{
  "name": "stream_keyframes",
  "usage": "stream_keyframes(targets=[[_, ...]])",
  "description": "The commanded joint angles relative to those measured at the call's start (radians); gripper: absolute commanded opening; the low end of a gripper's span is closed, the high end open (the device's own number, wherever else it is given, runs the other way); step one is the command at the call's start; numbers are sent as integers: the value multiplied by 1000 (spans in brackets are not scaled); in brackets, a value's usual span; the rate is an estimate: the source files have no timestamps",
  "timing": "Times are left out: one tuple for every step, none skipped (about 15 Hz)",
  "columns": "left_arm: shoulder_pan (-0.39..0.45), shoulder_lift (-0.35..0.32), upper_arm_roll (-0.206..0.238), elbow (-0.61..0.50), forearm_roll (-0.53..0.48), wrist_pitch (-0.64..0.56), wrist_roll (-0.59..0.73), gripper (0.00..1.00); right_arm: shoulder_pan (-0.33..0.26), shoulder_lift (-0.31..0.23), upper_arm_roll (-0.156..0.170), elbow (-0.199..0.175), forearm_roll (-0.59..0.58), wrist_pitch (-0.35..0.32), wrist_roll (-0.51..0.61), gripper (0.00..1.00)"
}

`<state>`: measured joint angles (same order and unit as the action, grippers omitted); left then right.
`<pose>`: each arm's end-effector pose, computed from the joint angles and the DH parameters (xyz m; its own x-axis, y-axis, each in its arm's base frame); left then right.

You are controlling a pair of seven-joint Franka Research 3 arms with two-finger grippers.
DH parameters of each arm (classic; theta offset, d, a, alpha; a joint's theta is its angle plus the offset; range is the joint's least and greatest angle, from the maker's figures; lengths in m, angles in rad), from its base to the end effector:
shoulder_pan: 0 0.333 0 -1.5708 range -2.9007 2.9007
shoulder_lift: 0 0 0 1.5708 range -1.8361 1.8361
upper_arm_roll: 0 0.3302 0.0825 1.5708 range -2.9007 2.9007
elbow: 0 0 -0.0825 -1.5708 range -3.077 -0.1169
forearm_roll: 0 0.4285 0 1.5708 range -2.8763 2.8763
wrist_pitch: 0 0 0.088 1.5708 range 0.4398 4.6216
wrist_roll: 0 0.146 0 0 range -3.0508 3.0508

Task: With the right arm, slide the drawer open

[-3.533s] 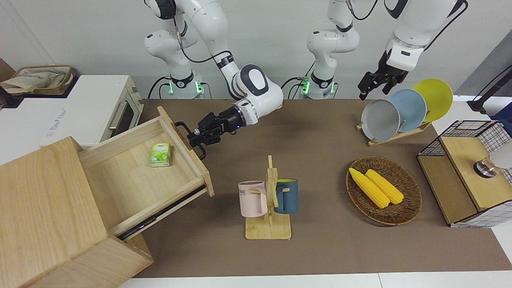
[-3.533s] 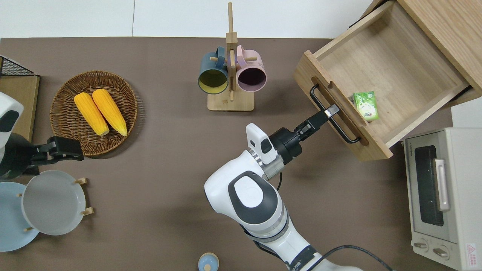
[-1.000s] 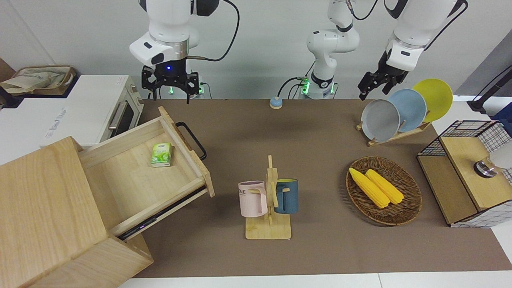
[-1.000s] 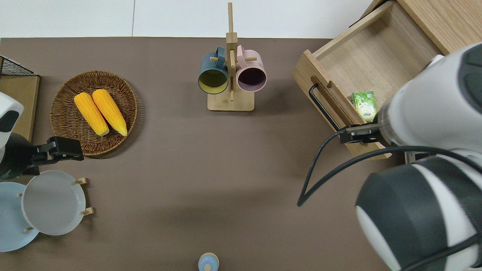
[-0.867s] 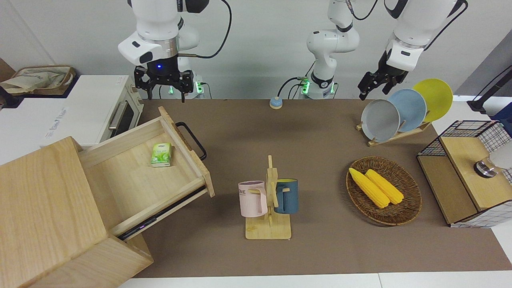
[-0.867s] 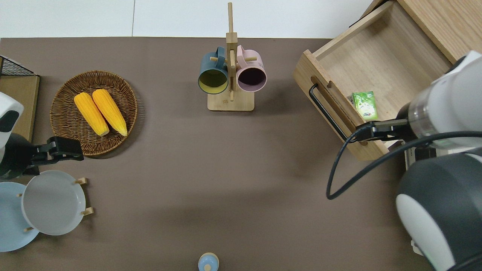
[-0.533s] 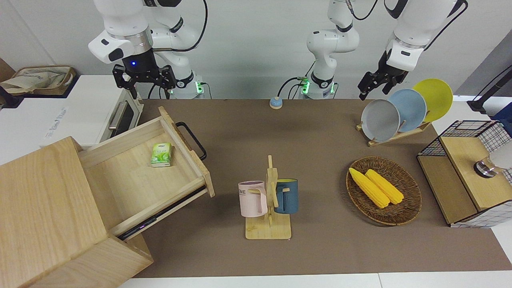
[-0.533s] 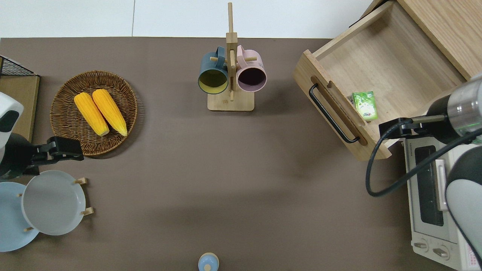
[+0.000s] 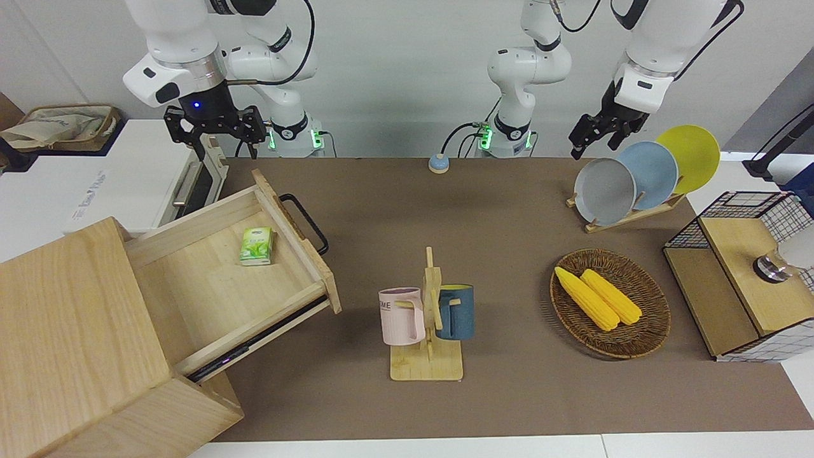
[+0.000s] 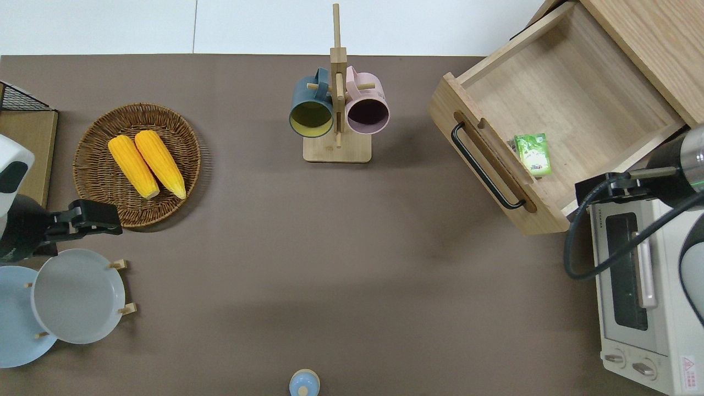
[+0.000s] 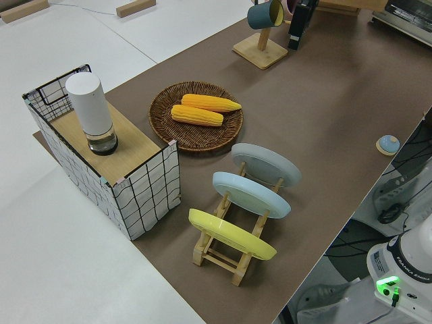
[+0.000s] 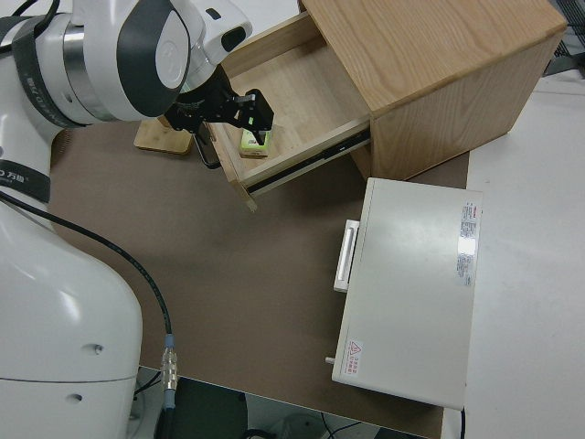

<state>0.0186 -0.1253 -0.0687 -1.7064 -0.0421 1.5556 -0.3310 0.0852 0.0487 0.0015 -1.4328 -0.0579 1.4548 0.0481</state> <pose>0.5531 -0.0359 0.6007 0.9602 0.2772 -0.0353 0.2781 -0.9603 0.0233 0.6005 0.0432 0.6311 0.9992 0.0320 -0.0237 0.0333 -0.9977 0.0588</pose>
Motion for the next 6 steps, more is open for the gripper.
stream_keyframes(targets=[[0,-8,4,4,-1,-15,7,993,-47,-6,11,-11,40,-5,-22,985],[0,-8,4,4,-1,-17,7,993,-50,-6,11,-11,40,-5,-22,985],[0,-8,4,4,-1,-15,7,993,-59,-4,11,-11,40,-5,-22,985],[0,-8,4,4,-1,-15,7,993,-64,-3,11,-11,41,-5,-22,985],[0,-8,4,4,-1,-17,7,993,-64,-1,11,-11,44,-5,-22,985],[0,-8,4,4,-1,-17,7,993,-64,-1,11,-11,43,-4,-22,985]])
